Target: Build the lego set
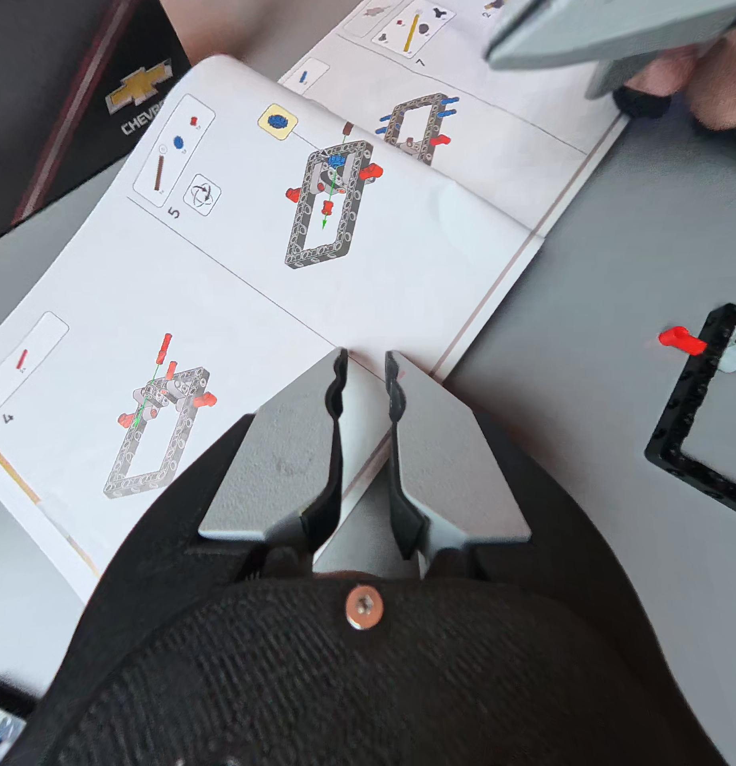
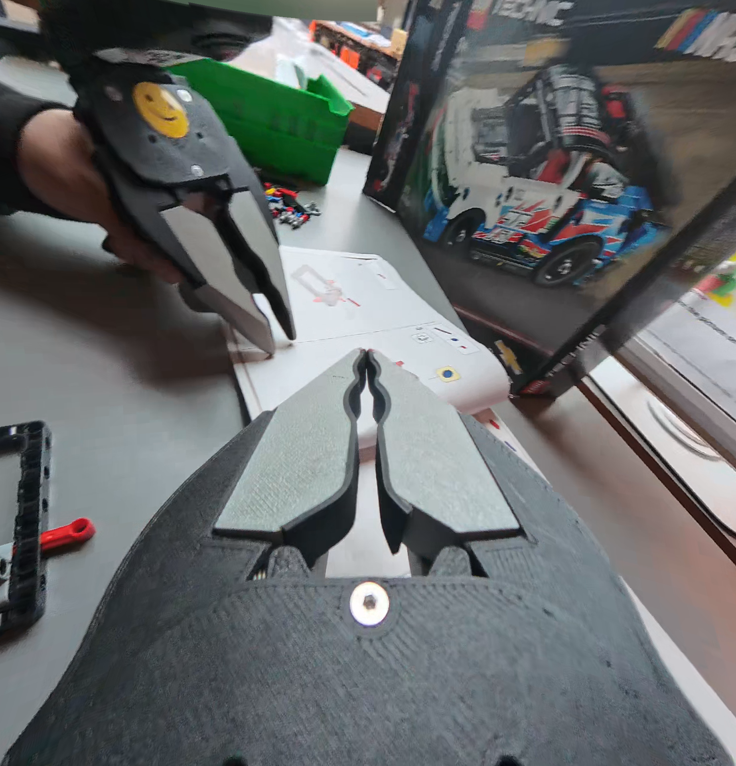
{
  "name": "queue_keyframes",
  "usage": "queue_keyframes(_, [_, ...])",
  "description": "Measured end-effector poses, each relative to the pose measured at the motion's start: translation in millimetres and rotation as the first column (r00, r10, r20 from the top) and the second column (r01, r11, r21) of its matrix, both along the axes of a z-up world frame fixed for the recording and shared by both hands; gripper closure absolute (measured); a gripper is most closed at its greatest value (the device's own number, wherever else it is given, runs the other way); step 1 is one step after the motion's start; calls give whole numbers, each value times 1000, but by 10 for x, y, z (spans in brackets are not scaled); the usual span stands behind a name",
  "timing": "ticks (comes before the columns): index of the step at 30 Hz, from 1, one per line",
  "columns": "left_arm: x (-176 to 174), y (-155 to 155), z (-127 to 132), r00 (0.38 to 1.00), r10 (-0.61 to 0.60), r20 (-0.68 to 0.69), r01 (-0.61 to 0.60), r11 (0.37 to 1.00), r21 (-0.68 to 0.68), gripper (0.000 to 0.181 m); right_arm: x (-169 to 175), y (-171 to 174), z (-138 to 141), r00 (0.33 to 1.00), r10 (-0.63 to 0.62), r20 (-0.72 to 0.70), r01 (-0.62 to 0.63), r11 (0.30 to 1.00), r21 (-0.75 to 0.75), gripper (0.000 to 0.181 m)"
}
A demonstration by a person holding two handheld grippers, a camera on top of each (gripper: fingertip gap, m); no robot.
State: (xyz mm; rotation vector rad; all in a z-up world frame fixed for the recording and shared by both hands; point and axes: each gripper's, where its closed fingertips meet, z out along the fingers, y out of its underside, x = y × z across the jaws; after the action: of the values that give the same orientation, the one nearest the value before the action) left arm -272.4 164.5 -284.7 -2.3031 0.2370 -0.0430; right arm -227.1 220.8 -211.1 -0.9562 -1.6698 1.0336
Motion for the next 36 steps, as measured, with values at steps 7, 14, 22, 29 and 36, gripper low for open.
queue_keyframes(7, [144, 26, 109, 998, -36, -57, 39, 998, 52, 161, -7, 396, -64, 981, -193, 27, 193, 981, -6, 181])
queue_keyframes(14, [181, 50, 144, 993, -41, -107, 50, 995, 86, 162, 22, 570, -82, 952, -303, 32, 304, 953, -7, 181])
queue_keyframes(22, [204, 34, 109, 992, -57, -114, 64, 996, 59, 162, 16, 598, -91, 952, -304, 48, 306, 951, -40, 180])
queue_keyframes(29, [0, -6, 174, 997, -4, -76, 9, 998, 62, 162, -4, 580, -123, 957, -281, 74, 285, 957, -49, 180])
queue_keyframes(36, [-1693, -778, 656, 947, 293, -133, -305, 948, -86, 162, 25, 559, -63, 964, -263, 39, 265, 962, -69, 181])
